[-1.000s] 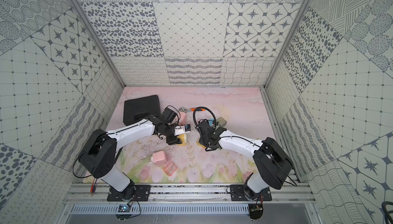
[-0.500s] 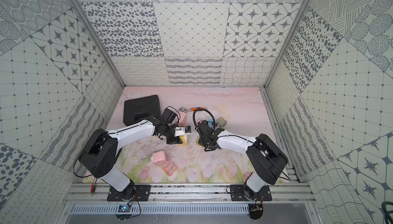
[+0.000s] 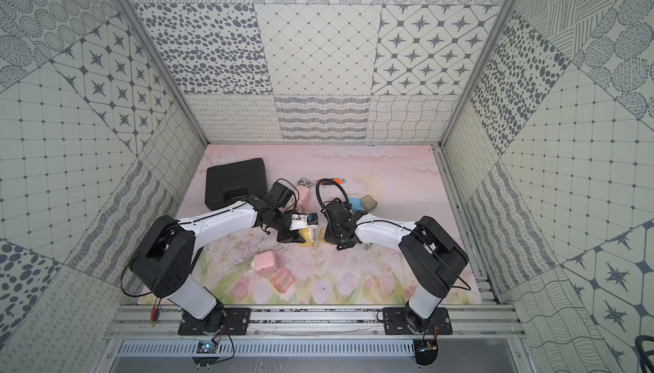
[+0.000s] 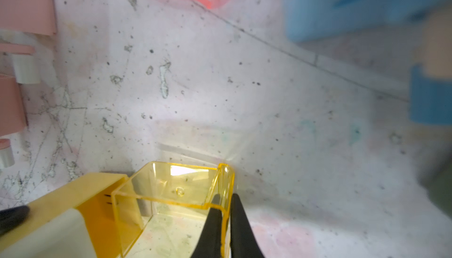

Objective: Put the tray back into the pencil sharpener
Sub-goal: Close the container of the pencil sharpener.

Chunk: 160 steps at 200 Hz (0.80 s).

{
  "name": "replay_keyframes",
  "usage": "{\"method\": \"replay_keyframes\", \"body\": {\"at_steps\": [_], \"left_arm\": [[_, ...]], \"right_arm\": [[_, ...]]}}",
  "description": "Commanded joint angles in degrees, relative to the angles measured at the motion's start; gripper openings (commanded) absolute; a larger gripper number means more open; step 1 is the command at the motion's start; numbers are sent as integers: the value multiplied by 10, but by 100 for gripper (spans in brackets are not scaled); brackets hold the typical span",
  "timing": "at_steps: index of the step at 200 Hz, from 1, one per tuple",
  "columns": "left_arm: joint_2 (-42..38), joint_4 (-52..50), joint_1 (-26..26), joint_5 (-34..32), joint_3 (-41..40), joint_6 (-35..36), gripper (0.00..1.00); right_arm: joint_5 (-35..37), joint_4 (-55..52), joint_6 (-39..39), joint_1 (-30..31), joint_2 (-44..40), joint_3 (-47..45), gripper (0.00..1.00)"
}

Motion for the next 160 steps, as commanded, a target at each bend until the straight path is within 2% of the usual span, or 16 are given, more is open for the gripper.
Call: {"method": "replay_keyframes", "body": {"at_steps": [1, 43, 160], "left_arm": [[-8, 3, -5, 50, -3, 20, 43], [-13, 22, -12, 40, -16, 25, 43], [-1, 28, -34, -43, -11, 53, 43]], "right_arm": [[-30, 30, -15, 7, 19, 23, 13], [-52, 38, -28, 15, 32, 28, 18], [-88, 48, -103, 15, 6, 23, 15]]}}
